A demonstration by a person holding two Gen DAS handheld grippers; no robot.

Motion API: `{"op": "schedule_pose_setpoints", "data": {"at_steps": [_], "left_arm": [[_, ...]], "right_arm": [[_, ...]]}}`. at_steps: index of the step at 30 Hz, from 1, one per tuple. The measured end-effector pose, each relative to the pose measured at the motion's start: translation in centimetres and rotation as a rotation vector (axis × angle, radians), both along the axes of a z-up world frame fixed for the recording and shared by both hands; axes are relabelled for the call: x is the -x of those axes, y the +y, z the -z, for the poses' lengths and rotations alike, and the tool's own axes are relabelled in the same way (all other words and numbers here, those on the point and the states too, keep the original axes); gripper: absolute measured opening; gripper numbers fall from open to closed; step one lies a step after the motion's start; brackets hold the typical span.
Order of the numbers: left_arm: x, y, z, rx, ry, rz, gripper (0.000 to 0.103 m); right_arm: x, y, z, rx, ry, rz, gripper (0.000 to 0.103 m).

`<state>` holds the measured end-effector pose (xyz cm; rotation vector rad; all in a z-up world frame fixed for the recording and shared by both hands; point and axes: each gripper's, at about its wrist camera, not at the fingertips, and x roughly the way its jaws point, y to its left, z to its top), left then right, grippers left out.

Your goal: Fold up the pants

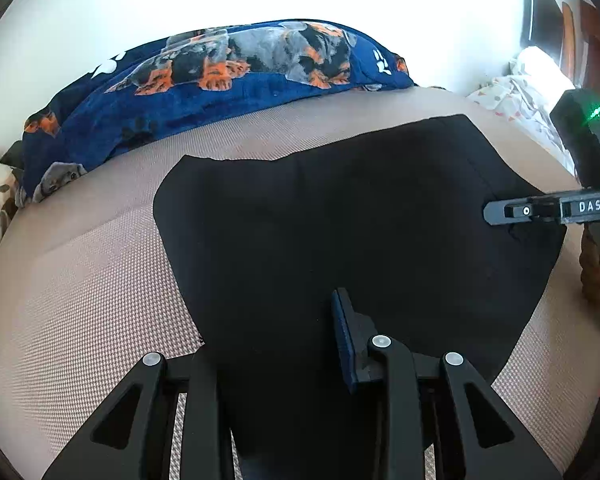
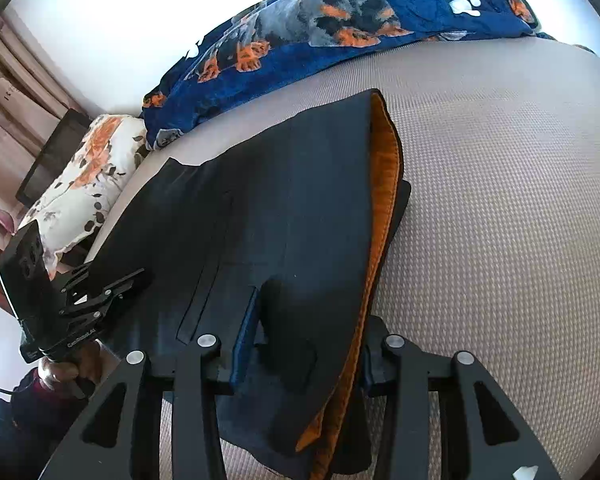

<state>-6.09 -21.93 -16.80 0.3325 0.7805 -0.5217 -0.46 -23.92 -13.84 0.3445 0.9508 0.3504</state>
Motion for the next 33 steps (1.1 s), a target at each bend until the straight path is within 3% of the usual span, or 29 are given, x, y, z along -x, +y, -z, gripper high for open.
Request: {"op": "schedule_pose_setpoints", "data": {"at_steps": [5,13,33], "left_arm": [[-0.2,0.5,-0.7,0.005,-0.022,-0.011,0.017],[-2.3,3.4,-2.5,0.029,-0.028,-0.075,0.015],[-10.1,9.9,-6.4,0.057,-0.137,-0.266,0.015]], "right_arm": [[-0.3,0.3,-0.6,-0.065,-0.004,0.005,0.025],[-2.7,2.9,-2.5,-0.158,-0.043,-0.040,0.022],[-12.6,11.3,-4.3,-0.187,-0.114,-0.150,0.022]]}}
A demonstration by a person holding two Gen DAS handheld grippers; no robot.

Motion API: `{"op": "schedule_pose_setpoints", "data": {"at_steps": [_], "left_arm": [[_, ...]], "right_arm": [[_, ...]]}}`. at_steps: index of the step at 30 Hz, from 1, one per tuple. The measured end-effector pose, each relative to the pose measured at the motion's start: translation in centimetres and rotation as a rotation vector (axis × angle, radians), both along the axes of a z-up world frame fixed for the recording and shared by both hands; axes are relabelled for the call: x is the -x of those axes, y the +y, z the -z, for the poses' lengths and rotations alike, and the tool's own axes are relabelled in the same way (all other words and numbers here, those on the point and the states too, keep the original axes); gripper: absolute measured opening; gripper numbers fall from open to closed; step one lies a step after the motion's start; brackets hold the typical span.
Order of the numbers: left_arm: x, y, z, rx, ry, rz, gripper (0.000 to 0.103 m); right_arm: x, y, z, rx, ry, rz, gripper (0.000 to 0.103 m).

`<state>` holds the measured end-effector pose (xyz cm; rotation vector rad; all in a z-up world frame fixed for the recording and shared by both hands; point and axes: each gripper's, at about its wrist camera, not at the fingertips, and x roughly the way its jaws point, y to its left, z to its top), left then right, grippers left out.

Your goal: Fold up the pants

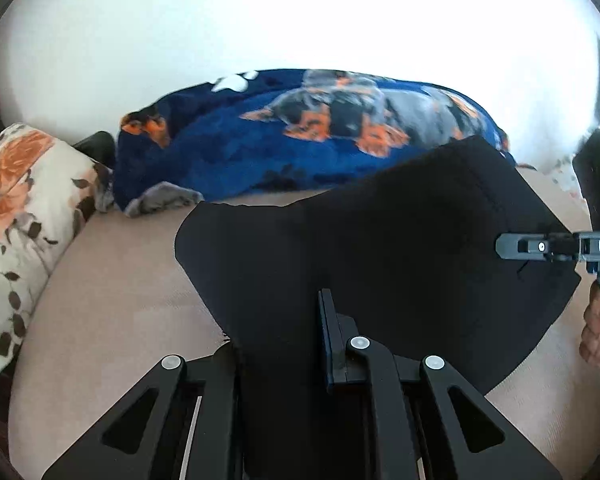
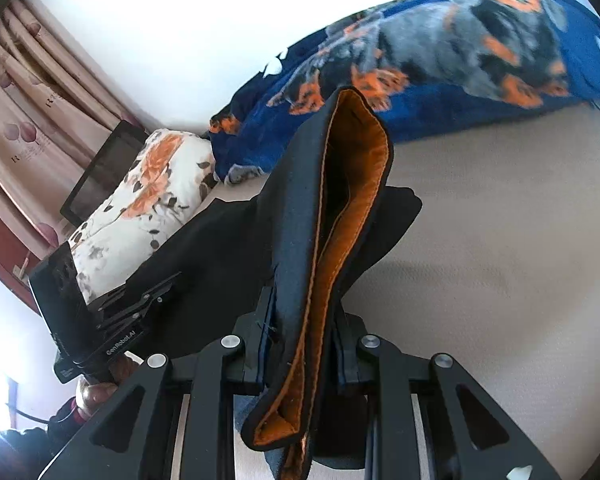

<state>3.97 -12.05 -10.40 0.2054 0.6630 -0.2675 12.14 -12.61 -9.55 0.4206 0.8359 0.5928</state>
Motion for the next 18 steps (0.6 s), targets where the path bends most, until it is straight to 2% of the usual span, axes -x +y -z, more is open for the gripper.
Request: {"op": "schedule_pose_setpoints", "data": {"at_steps": [7,13,18], "left_arm": [[-4.7,1.4,-0.5,-0.004,-0.029,-0.051,0.015],[-8.8,2.3,-0.3,-0.011,-0.035,-0.085,0.015],[-10.5,2.7,0.3,-0.017,-0.026,-0.100,0.015]], "right_arm": [[-4.3,2.6,-0.1,0.005,-0.054,0.009,0.022],[-7.7,4.0,0.7,-0.001,-0.056,0.026,0.022],[-9.3,4.1,1.5,-0.019,-0.042,0.050,0.022]]}}
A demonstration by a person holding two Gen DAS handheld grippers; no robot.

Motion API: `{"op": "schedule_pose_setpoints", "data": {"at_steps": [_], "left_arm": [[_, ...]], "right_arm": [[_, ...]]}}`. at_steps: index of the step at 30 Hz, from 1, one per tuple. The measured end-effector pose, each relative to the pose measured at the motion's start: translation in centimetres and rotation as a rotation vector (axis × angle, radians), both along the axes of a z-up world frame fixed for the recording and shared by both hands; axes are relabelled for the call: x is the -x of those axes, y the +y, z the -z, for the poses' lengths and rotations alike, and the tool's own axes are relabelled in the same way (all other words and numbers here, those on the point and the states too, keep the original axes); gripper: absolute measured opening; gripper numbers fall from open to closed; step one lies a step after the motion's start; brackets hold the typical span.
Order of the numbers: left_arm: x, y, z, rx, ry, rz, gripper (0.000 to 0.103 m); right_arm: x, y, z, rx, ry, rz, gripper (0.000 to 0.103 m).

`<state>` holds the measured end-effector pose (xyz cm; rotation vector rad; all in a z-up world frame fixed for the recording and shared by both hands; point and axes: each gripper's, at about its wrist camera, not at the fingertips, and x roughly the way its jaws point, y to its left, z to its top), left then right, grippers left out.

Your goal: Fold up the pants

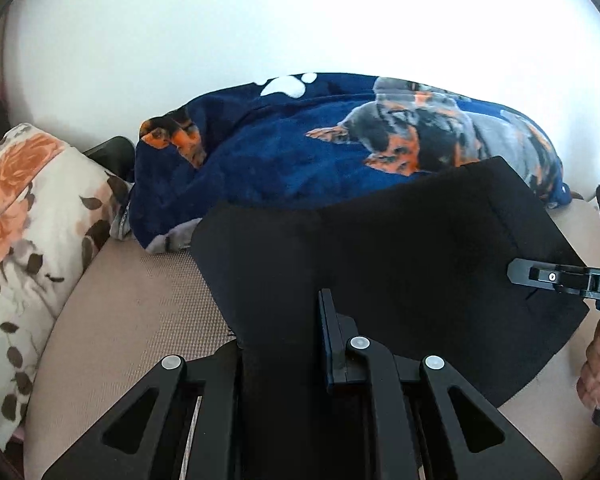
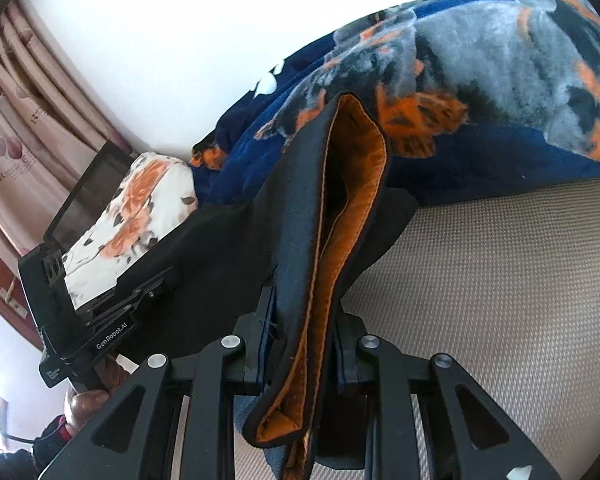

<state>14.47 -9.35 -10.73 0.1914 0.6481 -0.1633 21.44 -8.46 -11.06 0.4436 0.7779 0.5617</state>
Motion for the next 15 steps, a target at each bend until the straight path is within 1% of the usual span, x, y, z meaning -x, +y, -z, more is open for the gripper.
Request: {"op": "schedule_pose_setpoints", "data": {"at_steps": [7,10,15], "left_arm": [[-1.0,1.0,1.3,0.012,0.023,-0.024,0.015],[-1.2,1.5,2.1,0.021,0.043,-0.038,0.015],[-1.4,2.1,3.7,0.015,0.073,-0.048,0.018]], "right_arm": [[-0.5,-0.4,1.2,-0.008,0.029,0.025,0.022],[-0.7,-0.3,1.4,0.006,0.039,0.032,0.022],[-0.9,-0.1,2.1,0.040,0.066,0.047,0.022]]}}
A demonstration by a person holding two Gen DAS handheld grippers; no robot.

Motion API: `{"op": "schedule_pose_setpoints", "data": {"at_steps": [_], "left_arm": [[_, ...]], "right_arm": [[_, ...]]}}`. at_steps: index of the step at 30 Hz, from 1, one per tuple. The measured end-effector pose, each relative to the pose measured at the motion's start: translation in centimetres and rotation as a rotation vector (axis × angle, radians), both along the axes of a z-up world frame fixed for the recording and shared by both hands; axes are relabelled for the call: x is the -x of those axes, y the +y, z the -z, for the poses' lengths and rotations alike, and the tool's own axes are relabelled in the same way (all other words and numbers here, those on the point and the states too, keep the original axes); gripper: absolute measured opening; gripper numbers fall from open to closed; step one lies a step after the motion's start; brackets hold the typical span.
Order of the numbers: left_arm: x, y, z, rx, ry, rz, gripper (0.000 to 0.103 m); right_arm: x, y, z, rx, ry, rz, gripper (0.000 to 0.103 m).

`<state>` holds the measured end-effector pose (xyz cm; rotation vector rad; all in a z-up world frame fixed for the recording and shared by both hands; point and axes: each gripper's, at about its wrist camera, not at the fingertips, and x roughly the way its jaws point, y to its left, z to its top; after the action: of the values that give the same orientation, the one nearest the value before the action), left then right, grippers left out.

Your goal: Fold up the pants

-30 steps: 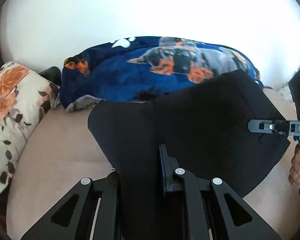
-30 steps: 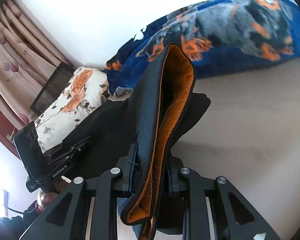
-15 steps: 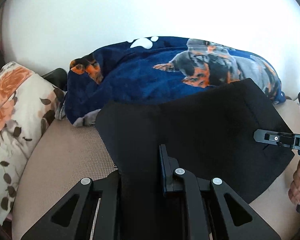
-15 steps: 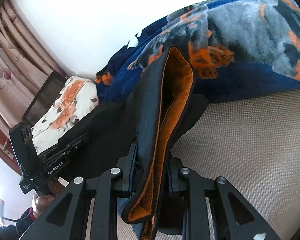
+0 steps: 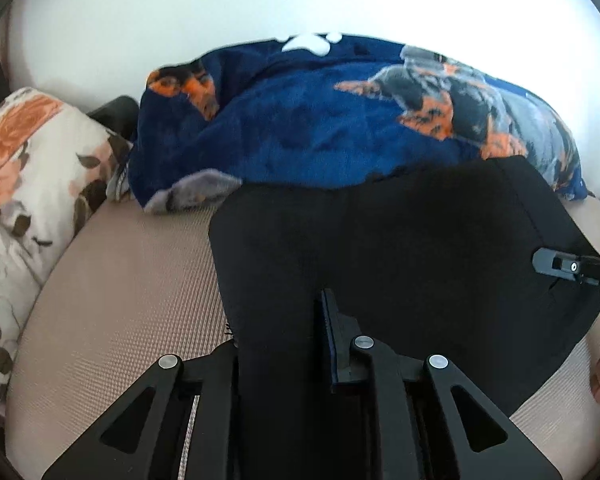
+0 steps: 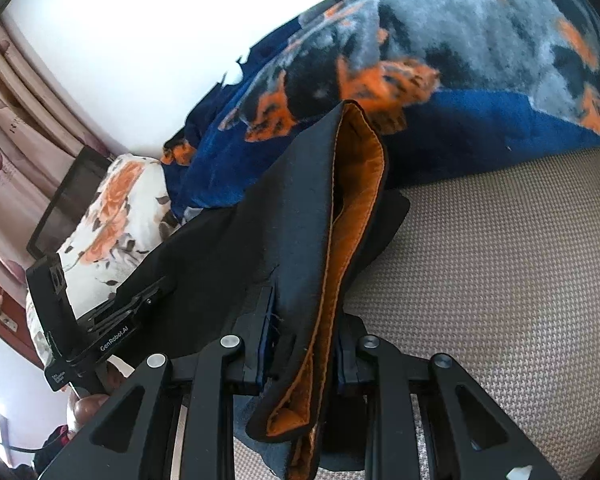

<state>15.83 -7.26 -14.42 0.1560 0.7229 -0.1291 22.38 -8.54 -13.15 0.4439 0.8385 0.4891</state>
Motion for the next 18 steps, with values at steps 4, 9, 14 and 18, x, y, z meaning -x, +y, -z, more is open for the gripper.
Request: {"op": "schedule_pose_setpoints", "data": {"at_steps": [4,9,14,18], "left_arm": [[-0.11,0.44,0.38,0.018,0.011,-0.006,0.022],[-0.15,0.74,0.59,0.032,0.023,-0.009,0.024],[-0.43,0.89,0.87,0.038,0.038,-0.012,0.029],[-0.23,0.82,0.83,0.026,0.024,-0.023,0.031]], "right_arm": [[0.18,0.33,0.07,0.043,0.007,0.012,0.023],[0.53,0.50,0.21,0.065,0.018,0.028,0.023],[0.35,0.36,0.57,0.069,0.027,0.045,0.024],[0.46,0.60,0.67,0.102,0.021,0.066,0.027]]}}
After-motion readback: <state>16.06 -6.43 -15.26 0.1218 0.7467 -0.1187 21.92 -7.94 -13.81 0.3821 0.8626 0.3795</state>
